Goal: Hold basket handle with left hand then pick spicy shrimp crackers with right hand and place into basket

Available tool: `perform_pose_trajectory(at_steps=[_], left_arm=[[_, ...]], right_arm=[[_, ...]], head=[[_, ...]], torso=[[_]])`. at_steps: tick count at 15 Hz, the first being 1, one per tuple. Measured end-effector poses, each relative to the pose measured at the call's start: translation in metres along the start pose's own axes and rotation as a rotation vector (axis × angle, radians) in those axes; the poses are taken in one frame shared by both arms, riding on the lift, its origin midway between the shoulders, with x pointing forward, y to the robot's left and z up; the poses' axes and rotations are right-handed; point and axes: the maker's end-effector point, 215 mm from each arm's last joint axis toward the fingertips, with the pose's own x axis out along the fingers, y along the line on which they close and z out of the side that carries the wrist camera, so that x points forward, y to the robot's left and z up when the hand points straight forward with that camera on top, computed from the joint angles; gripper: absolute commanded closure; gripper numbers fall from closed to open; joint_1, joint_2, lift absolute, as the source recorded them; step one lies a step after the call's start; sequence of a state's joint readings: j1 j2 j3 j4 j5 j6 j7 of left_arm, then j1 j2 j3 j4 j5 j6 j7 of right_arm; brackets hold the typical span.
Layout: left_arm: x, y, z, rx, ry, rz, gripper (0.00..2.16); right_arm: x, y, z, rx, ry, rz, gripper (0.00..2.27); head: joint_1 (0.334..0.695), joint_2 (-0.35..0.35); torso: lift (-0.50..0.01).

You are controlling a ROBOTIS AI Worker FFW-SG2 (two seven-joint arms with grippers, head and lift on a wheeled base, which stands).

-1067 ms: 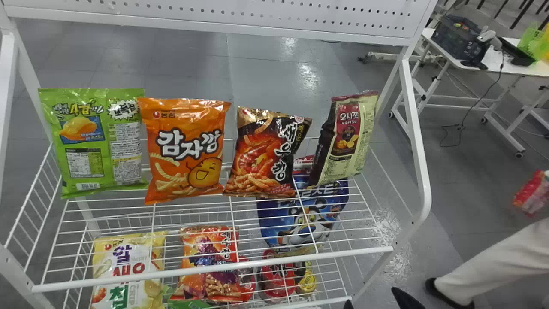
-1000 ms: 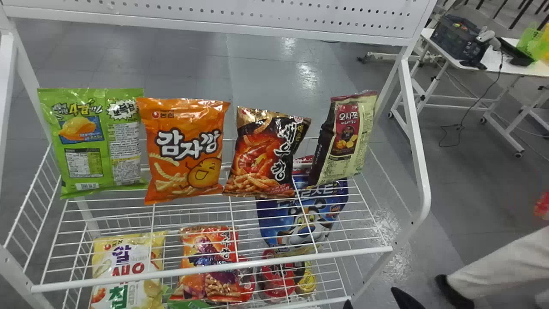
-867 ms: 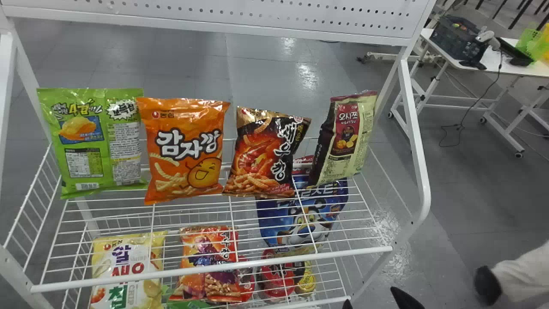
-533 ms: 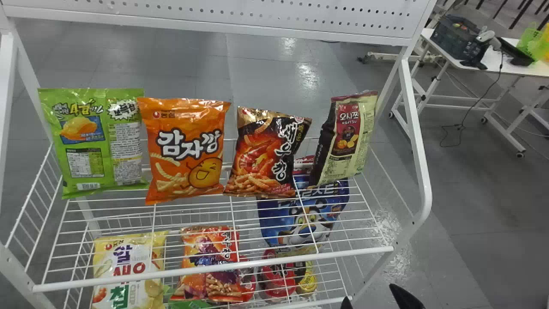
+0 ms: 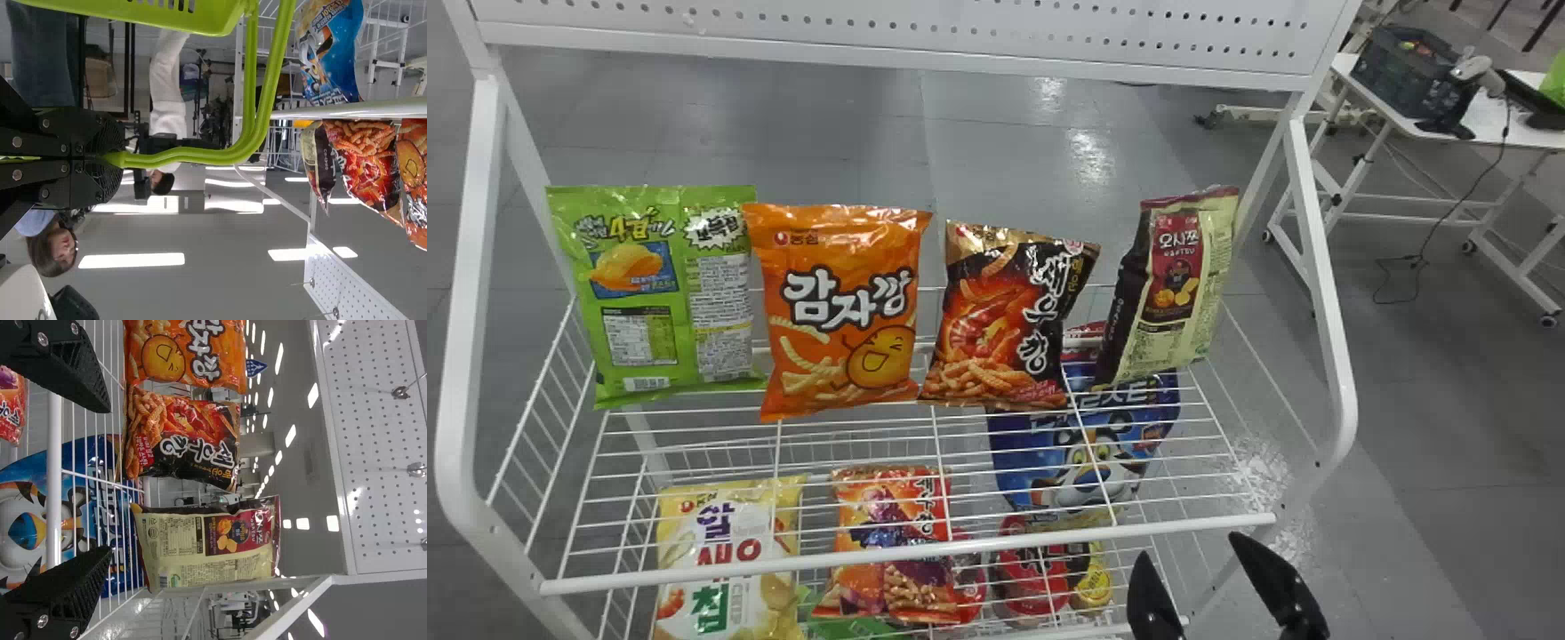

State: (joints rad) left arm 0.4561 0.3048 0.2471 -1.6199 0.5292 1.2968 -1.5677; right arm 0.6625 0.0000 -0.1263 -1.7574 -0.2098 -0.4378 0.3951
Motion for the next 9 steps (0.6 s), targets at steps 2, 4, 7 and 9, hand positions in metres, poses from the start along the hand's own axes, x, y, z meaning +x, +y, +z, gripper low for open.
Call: perform_pose_trajectory(at_steps=[2, 4, 7, 9], left_arm=[[-0.001, 0.0, 0.0, 0.0, -0.002, 0.002, 2.15], [-0.002, 0.001, -0.001, 0.0, -0.005, 0.003, 2.15], [-0.003, 0.0, -0.001, 0.0, -0.007, 0.003, 2.15], [-0.003, 0.0, 0.0, 0.003, -0.006, 0.003, 2.15]], right_arm=[[0.028, 0.009, -0.002, 0.018, 0.029, 0.013, 0.06], [0.051, 0.019, -0.004, 0.032, 0.05, 0.023, 0.06], [0.085, 0.036, 0.004, 0.047, 0.065, 0.038, 0.06], [0.108, 0.044, 0.009, 0.05, 0.079, 0.04, 0.06]], head=[[0.695, -0.102], [0.695, -0.07], [0.695, -0.014], [0.695, 0.004]], torso=[[-0.01], [-0.01], [-0.01], [-0.01]])
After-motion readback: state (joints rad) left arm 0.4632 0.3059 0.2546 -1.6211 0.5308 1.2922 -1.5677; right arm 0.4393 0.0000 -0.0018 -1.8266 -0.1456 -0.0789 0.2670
